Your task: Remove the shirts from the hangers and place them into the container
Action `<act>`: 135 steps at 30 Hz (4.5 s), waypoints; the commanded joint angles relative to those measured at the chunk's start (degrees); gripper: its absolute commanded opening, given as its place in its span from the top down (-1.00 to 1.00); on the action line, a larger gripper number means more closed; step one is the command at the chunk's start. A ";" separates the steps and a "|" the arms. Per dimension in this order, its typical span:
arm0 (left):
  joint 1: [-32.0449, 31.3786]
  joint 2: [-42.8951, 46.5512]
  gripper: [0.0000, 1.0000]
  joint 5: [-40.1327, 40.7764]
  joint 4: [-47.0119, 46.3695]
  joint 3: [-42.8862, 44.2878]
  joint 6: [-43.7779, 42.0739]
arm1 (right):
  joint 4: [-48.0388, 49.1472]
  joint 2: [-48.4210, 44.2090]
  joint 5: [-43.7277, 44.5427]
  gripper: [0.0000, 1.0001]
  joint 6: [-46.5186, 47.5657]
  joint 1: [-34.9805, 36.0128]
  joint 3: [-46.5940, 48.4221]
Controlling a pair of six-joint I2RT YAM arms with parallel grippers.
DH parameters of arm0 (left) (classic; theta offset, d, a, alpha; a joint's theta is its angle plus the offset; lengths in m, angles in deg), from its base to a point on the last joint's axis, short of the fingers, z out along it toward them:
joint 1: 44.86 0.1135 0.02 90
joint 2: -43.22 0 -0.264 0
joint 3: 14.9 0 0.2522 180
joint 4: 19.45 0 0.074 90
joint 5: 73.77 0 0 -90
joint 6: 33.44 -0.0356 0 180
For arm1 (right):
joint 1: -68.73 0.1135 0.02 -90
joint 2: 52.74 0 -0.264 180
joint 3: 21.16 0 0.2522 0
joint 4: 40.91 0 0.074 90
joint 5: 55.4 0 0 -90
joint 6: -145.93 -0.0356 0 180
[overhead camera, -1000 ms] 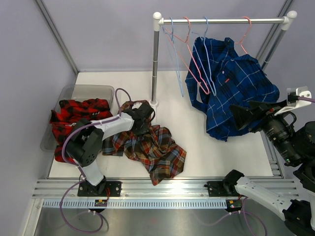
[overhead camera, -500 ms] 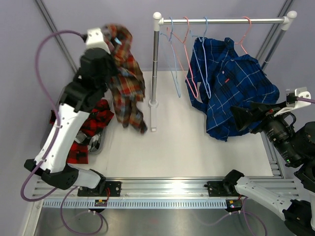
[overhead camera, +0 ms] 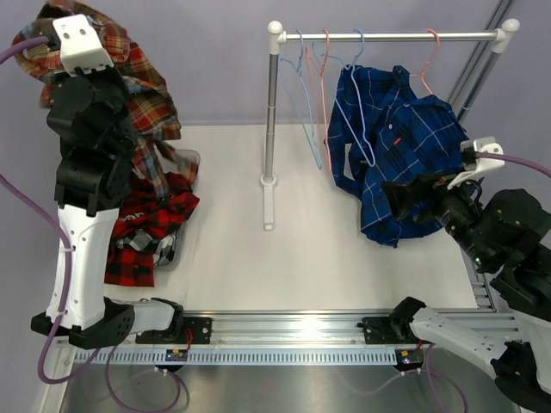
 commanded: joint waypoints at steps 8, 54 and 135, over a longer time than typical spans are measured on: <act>10.47 13.87 1.00 8.36 -3.39 -25.04 5.57 | 1.85 0.96 -4.46 -0.75 0.29 0.34 -0.08; 48.10 1.05 0.63 -47.64 6.48 -67.64 46.63 | -7.20 18.44 16.13 -0.99 -2.34 -8.33 21.18; 13.22 21.09 -0.90 -69.87 -0.02 -38.20 36.45 | 4.32 35.58 -39.18 1.00 2.75 -43.52 27.42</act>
